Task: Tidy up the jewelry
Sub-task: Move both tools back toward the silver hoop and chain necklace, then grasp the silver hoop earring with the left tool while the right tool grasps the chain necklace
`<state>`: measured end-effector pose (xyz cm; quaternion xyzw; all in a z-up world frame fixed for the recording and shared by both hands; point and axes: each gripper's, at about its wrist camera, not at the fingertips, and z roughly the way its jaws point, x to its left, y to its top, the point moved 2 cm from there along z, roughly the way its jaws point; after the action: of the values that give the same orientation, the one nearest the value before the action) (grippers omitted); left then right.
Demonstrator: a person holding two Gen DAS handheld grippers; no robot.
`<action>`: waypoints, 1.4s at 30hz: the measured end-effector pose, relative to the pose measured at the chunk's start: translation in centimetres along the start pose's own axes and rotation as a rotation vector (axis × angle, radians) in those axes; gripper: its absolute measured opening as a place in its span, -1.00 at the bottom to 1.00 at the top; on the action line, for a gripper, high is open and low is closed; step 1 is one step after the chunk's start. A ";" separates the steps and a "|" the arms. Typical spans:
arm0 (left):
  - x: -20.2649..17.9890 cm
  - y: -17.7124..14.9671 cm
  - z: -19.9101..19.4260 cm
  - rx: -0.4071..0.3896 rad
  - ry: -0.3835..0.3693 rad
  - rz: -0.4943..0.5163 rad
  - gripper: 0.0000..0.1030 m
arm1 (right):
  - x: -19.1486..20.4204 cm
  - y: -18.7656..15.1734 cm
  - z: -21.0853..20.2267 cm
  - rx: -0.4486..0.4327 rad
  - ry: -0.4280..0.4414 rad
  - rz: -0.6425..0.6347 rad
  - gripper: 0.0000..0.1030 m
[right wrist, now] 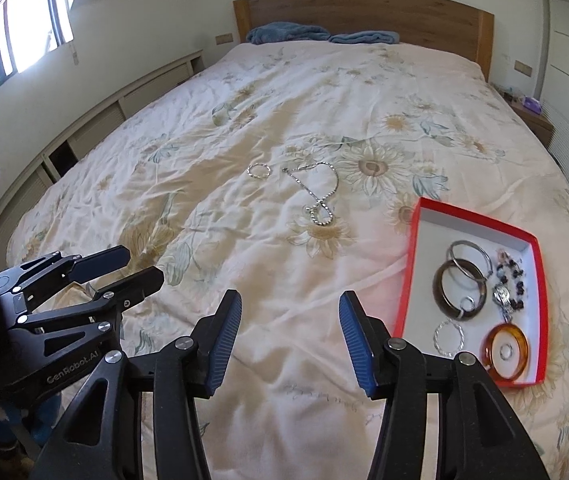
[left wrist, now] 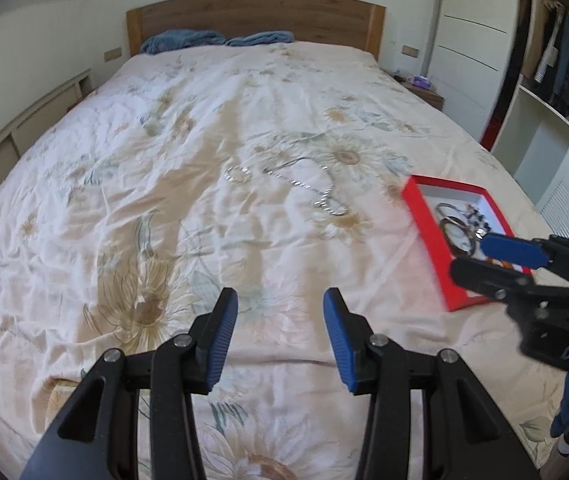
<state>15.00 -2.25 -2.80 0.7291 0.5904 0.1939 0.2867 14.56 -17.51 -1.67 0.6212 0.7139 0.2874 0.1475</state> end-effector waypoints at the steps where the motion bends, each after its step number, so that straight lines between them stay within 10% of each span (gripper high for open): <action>1: 0.8 0.1 0.6 0.007 -0.001 -0.018 -0.17 | 0.0 0.2 0.3 0.002 0.001 -0.005 0.02; 25: 8.6 12.4 20.6 0.065 -0.076 -0.186 -0.17 | -5.1 9.0 18.9 0.072 0.048 0.038 0.03; 35: 8.9 12.7 26.1 0.098 -0.053 -0.168 -0.36 | -5.5 9.8 24.2 0.115 0.028 0.035 0.12; 42: 8.6 12.4 25.6 0.060 -0.056 -0.152 -0.73 | -6.2 9.9 24.4 0.092 -0.002 0.056 -0.51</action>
<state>42.21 -0.46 -14.72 0.6956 0.6414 0.1335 0.2949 37.50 -17.41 -15.97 0.6473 0.7086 0.2577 0.1114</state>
